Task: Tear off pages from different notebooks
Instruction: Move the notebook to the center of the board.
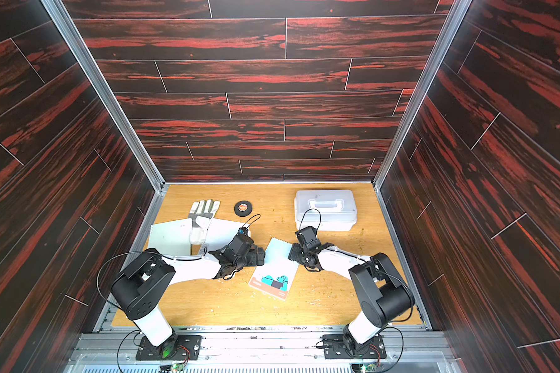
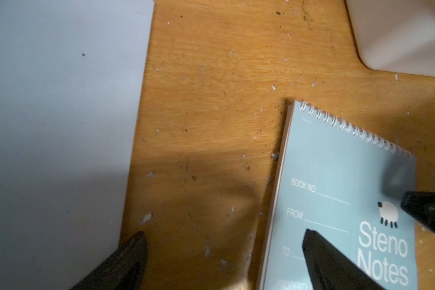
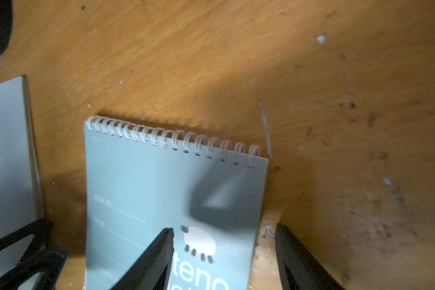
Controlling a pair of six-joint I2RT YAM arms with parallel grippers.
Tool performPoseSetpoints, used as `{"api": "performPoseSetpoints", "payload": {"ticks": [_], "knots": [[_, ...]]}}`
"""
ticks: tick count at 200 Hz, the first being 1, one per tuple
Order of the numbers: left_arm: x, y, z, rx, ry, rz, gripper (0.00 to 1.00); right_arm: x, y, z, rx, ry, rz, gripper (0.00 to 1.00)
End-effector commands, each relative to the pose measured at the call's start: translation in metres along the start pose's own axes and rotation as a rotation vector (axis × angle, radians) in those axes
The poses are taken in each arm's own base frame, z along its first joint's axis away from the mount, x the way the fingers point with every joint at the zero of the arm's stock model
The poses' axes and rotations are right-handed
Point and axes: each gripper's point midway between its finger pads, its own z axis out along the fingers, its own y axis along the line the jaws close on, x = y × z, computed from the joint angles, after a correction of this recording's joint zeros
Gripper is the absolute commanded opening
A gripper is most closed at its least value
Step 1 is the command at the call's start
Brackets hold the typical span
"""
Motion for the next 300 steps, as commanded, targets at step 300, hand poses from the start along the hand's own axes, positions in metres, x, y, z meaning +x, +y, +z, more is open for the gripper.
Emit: {"api": "performPoseSetpoints", "payload": {"ticks": [300], "knots": [[0.043,0.041,-0.040,-0.037,0.216,-0.036,0.94,0.057,0.035,-0.014,0.007,0.148,-0.457,0.66]]}}
